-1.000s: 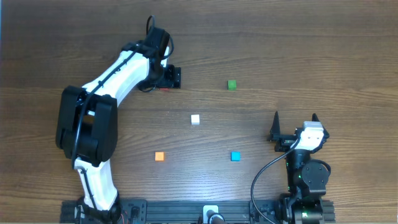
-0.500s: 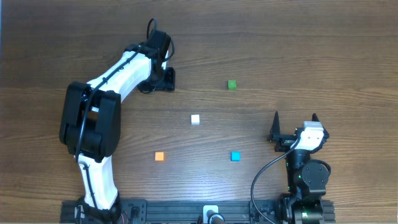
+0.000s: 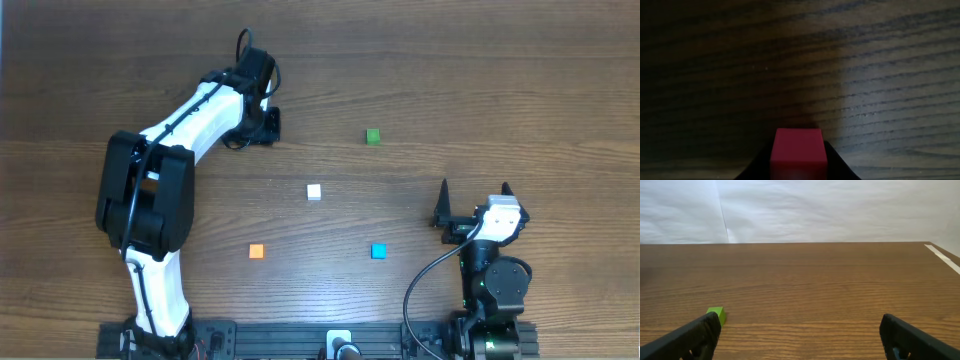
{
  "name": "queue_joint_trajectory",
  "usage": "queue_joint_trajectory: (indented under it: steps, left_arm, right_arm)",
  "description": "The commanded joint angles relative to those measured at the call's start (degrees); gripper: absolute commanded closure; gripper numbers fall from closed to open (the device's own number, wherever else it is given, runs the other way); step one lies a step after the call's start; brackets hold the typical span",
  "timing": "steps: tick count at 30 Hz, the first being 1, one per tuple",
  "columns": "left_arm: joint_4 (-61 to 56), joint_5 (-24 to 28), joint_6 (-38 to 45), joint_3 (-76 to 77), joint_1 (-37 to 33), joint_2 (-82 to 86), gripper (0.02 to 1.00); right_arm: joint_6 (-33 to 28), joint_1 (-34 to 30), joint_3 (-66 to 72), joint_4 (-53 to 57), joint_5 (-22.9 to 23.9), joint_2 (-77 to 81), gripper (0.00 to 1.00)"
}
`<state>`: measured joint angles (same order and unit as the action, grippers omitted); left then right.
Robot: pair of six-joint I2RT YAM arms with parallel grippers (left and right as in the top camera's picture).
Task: Stack Cubes
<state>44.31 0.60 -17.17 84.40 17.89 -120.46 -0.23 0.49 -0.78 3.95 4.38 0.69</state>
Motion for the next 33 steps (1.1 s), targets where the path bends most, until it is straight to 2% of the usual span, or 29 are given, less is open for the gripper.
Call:
queue_joint_trajectory:
  steps: [1, 4, 9, 12, 15, 21, 26, 33]
  left_arm:
    - [2.89, 0.46, -0.5, 3.93, 0.04, -0.39, 0.897]
    - [5.38, 1.31, -1.55, 6.34, 0.66, 1.29, 0.961]
    - [8.48, 1.46, -5.97, 6.91, 3.63, 7.69, 0.978]
    - [13.33, 1.46, -11.54, 6.73, 8.17, 11.26, 0.978]
    - [14.69, 1.16, -13.79, 6.69, 13.35, 11.96, 0.976]
    - [14.67, -3.48, -18.16, 5.79, 21.92, 11.93, 0.976]
    - [13.62, -3.45, -22.47, 2.99, 23.19, 11.93, 0.978]
    - [10.51, -2.32, -23.85, -2.49, 22.69, 11.93, 0.976]
  right_arm:
    - [-0.26, -0.31, 0.48, -0.04, -0.48, -0.35, 0.009]
    - [-0.26, -0.31, 0.48, -0.04, -0.48, -0.35, 0.009]
    - [-0.26, -0.31, 0.48, -0.04, -0.48, -0.35, 0.007]
    - [-0.26, -0.31, 0.48, -0.04, -0.48, -0.35, 0.007]
    - [-0.26, -0.31, 0.48, -0.07, -0.48, -0.35, 0.009]
    - [-0.26, -0.31, 0.48, -0.04, -0.48, -0.35, 0.007]
    - [-0.26, -0.31, 0.48, -0.04, -0.48, -0.35, 0.007]
    - [-0.26, -0.31, 0.48, -0.04, -0.48, -0.35, 0.009]
